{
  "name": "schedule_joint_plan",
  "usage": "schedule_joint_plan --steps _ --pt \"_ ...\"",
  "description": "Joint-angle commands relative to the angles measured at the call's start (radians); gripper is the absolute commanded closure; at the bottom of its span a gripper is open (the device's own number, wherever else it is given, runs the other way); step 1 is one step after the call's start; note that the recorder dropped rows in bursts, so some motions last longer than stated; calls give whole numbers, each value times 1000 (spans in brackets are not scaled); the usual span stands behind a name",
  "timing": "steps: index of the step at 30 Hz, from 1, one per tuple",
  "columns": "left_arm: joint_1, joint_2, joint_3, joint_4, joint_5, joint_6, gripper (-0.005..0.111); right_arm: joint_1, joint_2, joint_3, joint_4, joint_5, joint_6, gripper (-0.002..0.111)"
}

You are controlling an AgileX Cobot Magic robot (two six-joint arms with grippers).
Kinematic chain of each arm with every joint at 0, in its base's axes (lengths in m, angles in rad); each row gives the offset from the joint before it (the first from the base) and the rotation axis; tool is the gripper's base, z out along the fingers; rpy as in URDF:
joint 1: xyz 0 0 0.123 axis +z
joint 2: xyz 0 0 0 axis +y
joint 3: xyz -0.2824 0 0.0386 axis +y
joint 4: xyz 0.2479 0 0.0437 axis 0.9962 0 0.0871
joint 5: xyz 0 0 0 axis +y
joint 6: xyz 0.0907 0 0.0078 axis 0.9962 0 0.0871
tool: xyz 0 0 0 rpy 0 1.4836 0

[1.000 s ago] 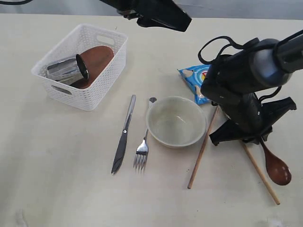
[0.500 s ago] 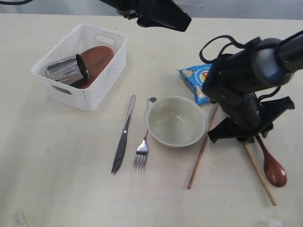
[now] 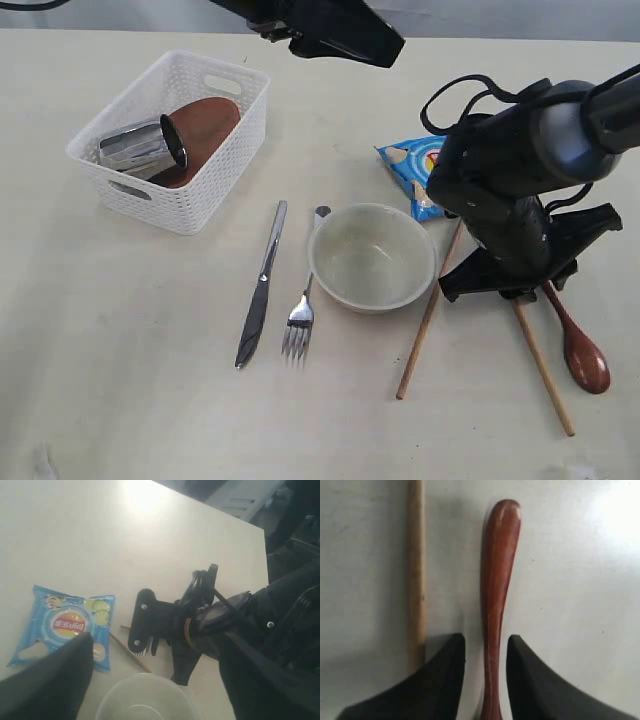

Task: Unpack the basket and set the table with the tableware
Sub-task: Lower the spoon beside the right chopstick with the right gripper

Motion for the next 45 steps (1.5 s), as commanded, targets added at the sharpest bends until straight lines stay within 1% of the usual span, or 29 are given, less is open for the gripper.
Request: schedule_joint_plan --steps 1,7,13,14,16,19,20,22,24,26,28,30,33,34,35,36,37,38,39,40,44,45 --pt "2 -9 1 2 10 -3 41 -6 4 4 21 -29 33 78" --pt "2 -9 1 2 22 -3 41 -6 4 6 37 35 35 78" --pt "2 -6 1 2 22 -1 41 -6 4 52 17 23 83 78" --pt "2 -6 1 2 22 -1 41 -6 4 59 10 23 91 80" --pt "2 -3 1 2 22 -1 41 -6 4 63 3 21 105 88" --pt "2 -3 1 2 22 -1 41 -6 4 63 3 3 107 108" --pt "2 -3 1 2 22 -1 41 -6 4 63 3 -2 111 109" --pt "2 -3 1 2 22 -1 41 -6 4 63 3 -12 111 109" --pt "2 -3 1 2 22 -1 41 -6 -5 63 -25 23 108 109" --pt "2 -3 1 2 22 -1 41 -6 -54 63 -26 28 53 109" --pt "2 -3 1 4 22 -1 41 -6 -151 63 -4 -29 -12 109" --pt "2 -3 1 4 22 -1 41 -6 -217 63 -4 -48 -32 109" --pt "2 -3 1 4 22 -1 41 -27 -252 63 -2 7 -36 108" --pt "2 -3 1 4 26 -1 41 -57 -252 66 31 16 -69 106" --pt "2 -3 1 4 31 -1 41 -87 -252 74 63 4 -95 100" --pt "2 -3 1 6 33 -1 41 -133 -252 91 104 -35 -137 86" --pt "2 -3 1 6 33 -1 41 -159 -252 107 125 -57 -153 77" --pt "2 -3 1 6 33 -1 41 -183 -252 124 142 -93 -176 69" --pt "2 -3 1 8 33 -1 41 -198 -252 136 153 -116 -190 66" --pt "2 -3 1 8 33 -1 41 -214 -252 151 168 -139 -204 66" --pt "2 -3 1 10 33 -1 41 -252 -252 190 158 -205 -216 80" --pt "2 -3 1 10 33 -1 41 -264 -252 193 158 -210 -216 80"
